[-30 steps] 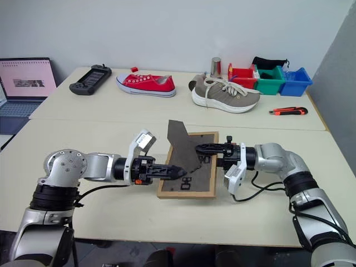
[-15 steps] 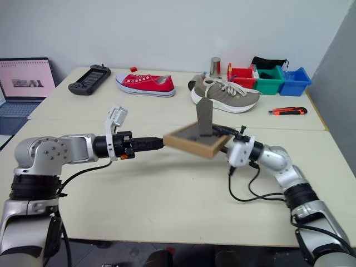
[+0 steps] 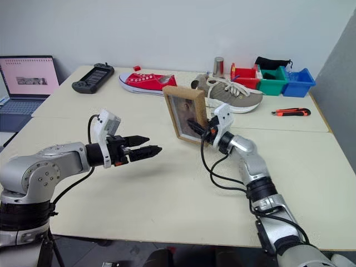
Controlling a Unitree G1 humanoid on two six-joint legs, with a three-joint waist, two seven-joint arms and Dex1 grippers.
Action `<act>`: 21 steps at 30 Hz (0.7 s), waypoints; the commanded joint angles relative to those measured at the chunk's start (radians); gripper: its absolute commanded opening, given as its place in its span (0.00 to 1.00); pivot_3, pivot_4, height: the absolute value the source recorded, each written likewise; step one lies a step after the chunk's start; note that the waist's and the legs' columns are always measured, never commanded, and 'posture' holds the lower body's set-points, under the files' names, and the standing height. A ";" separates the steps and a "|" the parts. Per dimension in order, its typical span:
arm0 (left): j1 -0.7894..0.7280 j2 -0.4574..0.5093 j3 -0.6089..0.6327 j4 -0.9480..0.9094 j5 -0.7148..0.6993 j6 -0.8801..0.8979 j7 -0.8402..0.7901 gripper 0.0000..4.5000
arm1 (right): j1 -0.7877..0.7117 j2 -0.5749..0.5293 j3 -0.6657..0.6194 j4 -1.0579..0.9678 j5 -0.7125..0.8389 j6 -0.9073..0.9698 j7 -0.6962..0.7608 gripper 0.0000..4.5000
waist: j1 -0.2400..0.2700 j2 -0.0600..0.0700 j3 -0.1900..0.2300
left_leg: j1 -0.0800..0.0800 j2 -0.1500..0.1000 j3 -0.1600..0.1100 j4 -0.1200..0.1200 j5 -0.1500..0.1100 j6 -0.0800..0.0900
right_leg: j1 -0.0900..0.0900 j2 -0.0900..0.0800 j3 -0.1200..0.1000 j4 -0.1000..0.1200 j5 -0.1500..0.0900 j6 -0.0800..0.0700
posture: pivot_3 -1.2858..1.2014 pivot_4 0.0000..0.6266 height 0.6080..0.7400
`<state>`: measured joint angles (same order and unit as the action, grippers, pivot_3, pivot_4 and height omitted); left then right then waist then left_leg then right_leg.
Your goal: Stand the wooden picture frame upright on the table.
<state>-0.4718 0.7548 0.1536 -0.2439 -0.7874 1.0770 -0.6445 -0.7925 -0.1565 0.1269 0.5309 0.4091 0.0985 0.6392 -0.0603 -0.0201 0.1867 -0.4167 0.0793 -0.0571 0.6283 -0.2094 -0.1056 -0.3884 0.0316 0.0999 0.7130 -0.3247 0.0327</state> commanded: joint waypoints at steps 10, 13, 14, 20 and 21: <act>0.075 0.035 0.079 -0.107 0.004 -0.021 0.013 1.00 | 0.031 0.018 -0.023 0.076 -0.110 0.015 0.073 0.30 | 0.000 0.000 0.000 | 0.001 0.000 0.000 -0.001 0.000 0.000 | 0.000 0.000 0.000 0.000 0.000 0.000 | 0.52 0.24 1.00; 0.081 0.040 0.072 -0.109 0.019 -0.042 0.007 1.00 | 0.060 -0.004 -0.022 0.051 -0.120 0.064 0.093 0.30 | 0.001 0.000 0.000 | 0.001 0.000 0.000 0.000 0.000 0.000 | 0.000 0.000 0.000 0.000 0.000 0.000 | 0.52 0.24 1.00; 0.082 0.039 0.065 -0.107 0.032 -0.058 0.008 1.00 | 0.068 -0.010 -0.021 0.046 -0.124 0.076 0.094 0.30 | 0.000 0.000 0.000 | 0.001 0.000 0.000 0.000 0.000 0.000 | 0.000 0.000 0.000 0.000 0.000 0.000 | 0.52 0.24 1.00; 0.068 0.023 0.027 -0.086 0.070 -0.110 -0.006 1.00 | 0.066 -0.013 -0.038 0.026 -0.135 0.125 0.074 0.30 | 0.001 0.000 0.000 | 0.001 0.000 0.000 0.000 0.000 0.000 | 0.001 0.000 0.000 0.000 0.000 0.000 | 0.52 0.24 1.00; 0.064 0.020 0.021 -0.081 0.075 -0.115 -0.010 1.00 | 0.063 -0.011 -0.042 0.023 -0.132 0.133 0.071 0.30 | 0.001 0.000 0.000 | 0.002 0.000 0.000 0.000 0.000 0.000 | 0.001 0.000 0.000 0.000 0.000 0.000 | 0.52 0.24 1.00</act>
<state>-0.3907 0.7770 0.1814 -0.3133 -0.7238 0.9925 -0.6445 -0.7441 -0.1585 0.0934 0.5449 0.2965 0.1876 0.7241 -0.0588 -0.0204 0.1865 -0.4151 0.0794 -0.0568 0.6280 -0.2094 -0.1056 -0.3876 0.0320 0.1000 0.7130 -0.3248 0.0329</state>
